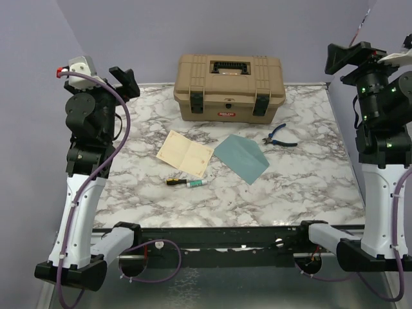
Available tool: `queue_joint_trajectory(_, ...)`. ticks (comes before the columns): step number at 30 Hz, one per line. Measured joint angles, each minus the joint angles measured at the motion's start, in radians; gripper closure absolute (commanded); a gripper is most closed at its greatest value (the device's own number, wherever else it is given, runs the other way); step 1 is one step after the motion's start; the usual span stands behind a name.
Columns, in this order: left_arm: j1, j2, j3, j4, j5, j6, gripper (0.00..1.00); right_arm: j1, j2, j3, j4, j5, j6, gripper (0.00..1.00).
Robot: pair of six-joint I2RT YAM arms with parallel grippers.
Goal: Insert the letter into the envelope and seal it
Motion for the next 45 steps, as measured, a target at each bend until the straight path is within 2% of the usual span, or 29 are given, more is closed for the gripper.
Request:
queue_joint_trajectory(8,0.0,-0.09,-0.209,-0.018,0.077,-0.05,0.01,0.0,-0.006,-0.127,-0.103,-0.024,0.075,0.0)
queue_joint_trajectory(11,0.0,-0.159,-0.301,-0.026,0.155,-0.087,0.01,0.0,-0.075,-0.288,-0.108,-0.044,0.095,0.0)
queue_joint_trajectory(15,0.0,-0.249,-0.433,-0.032,0.225,-0.151,0.01,0.0,-0.249,-0.573,-0.133,-0.095,0.13,0.0)
queue_joint_trajectory(17,0.0,-0.265,-0.486,-0.047,0.244,-0.194,0.01,0.0,-0.304,-0.653,-0.143,-0.125,0.151,0.01)
queue_joint_trajectory(23,0.0,-0.175,-0.629,-0.068,0.261,-0.316,0.01,0.0,-0.34,-0.825,-0.115,-0.221,0.222,0.05)
queue_joint_trajectory(27,0.0,-0.055,-0.743,-0.066,0.211,-0.41,0.01,0.0,-0.294,-0.937,-0.061,-0.305,0.285,0.06)
queue_joint_trajectory(30,0.0,-0.024,-0.834,-0.035,0.183,-0.472,0.01,0.0,-0.239,-1.002,-0.002,-0.377,0.334,0.07)
queue_joint_trajectory(35,0.0,0.017,-0.984,0.163,0.175,-0.565,0.01,0.0,-0.143,-1.009,0.05,-0.472,0.362,0.08)
queue_joint_trajectory(39,0.0,0.104,-1.107,0.425,0.175,-0.63,0.01,0.0,-0.138,-1.009,0.079,-0.507,0.365,0.08)
queue_joint_trajectory(44,0.001,0.249,-1.133,0.7,0.185,-0.678,0.01,0.0,-0.156,-1.008,0.098,-0.535,0.362,0.08)
queue_joint_trajectory(45,0.001,0.285,-1.131,0.752,0.195,-0.688,0.06,0.0,-0.161,-1.008,0.097,-0.536,0.361,0.08)
